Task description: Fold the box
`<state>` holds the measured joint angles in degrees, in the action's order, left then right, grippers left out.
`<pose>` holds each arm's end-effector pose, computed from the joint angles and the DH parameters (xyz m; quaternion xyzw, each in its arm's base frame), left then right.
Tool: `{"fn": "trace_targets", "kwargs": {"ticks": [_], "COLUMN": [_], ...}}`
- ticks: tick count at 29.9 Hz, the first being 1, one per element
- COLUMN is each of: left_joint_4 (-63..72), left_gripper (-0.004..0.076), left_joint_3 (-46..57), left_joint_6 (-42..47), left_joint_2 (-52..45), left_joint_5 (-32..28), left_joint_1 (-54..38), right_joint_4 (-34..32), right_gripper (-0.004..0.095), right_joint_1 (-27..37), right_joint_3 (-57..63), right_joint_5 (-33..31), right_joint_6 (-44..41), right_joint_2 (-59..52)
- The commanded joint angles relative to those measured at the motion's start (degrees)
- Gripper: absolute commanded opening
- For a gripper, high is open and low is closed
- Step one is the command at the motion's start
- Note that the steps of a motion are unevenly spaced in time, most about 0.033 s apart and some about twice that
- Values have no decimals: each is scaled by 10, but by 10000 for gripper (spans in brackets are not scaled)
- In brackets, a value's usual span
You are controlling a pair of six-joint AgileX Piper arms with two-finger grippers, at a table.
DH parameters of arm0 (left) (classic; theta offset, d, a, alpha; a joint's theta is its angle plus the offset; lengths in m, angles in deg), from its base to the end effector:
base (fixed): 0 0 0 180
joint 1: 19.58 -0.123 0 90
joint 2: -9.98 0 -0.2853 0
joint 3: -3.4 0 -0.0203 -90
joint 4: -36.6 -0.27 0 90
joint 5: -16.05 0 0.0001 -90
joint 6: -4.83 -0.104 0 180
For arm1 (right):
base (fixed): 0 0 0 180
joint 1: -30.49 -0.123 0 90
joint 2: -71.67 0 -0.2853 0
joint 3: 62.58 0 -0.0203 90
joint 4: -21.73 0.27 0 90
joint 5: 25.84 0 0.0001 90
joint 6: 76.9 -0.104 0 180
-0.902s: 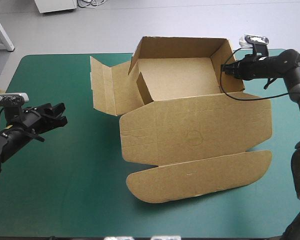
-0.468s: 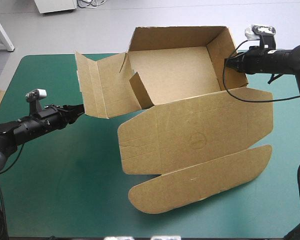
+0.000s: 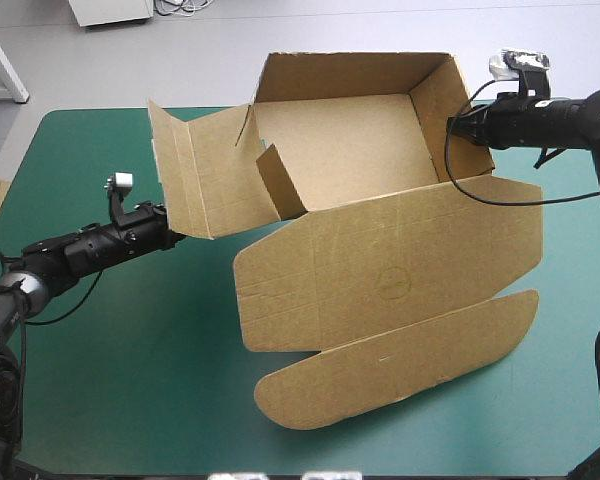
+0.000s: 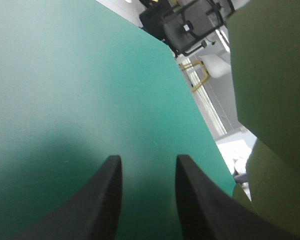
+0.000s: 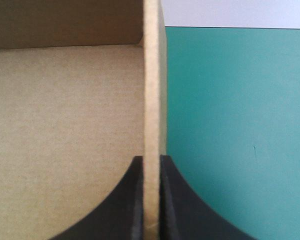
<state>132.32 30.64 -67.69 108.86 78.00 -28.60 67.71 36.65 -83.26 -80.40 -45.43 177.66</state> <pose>0.3293 -0.0402 0.2407 0.0173 0.7764 -0.5066 0.3745 0.4150 0.0165 0.3858 -0.0884 0.8664 0.2546 0.4204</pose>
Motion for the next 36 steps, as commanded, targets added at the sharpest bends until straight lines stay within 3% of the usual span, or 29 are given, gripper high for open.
{"fn": "trace_targets", "kwargs": {"ticks": [1,7,19,36], "left_joint_4": [60,59,38,66], "left_gripper": [258,259,279,319], "left_joint_3": [-42,-107,-228,-247], "left_joint_6": [4,68,175,183], "left_joint_2": [-19,-20,-24,-22], "left_joint_5": [51,126,126,101], "left_joint_1": [28,29,56,115], "right_joint_4": [43,19,-31,-45], "right_gripper": [2,1,1,1], "right_joint_1": [5,5,5,5], "right_joint_3": [-19,-19,-19,-19], "right_joint_5": [20,27,50,54], "right_joint_6": [-5,-12,-34,-34], "right_joint_2": [-34,-34,-34,-34]}}
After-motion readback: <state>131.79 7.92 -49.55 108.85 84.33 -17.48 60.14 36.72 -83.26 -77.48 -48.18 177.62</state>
